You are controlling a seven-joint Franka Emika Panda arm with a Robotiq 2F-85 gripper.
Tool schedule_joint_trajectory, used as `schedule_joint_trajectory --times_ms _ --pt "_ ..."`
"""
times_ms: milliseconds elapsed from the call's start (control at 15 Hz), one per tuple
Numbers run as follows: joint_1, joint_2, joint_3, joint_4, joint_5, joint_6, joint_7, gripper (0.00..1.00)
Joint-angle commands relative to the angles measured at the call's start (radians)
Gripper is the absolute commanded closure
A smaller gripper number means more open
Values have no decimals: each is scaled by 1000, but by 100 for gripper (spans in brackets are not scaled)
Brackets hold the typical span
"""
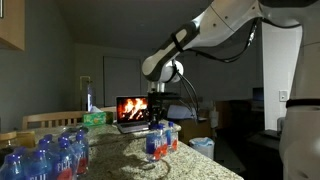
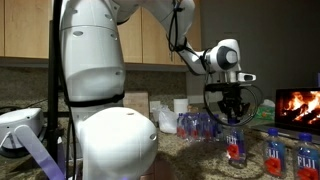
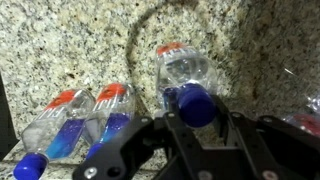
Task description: Move three bottles to the right
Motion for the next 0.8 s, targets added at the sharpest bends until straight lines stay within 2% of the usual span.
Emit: schedule_joint_trajectory --times_ms 0,733 --pt "-27 19 -8 43 11 8 -26 85" --pt "-32 174 -15 187 28 -10 -40 85"
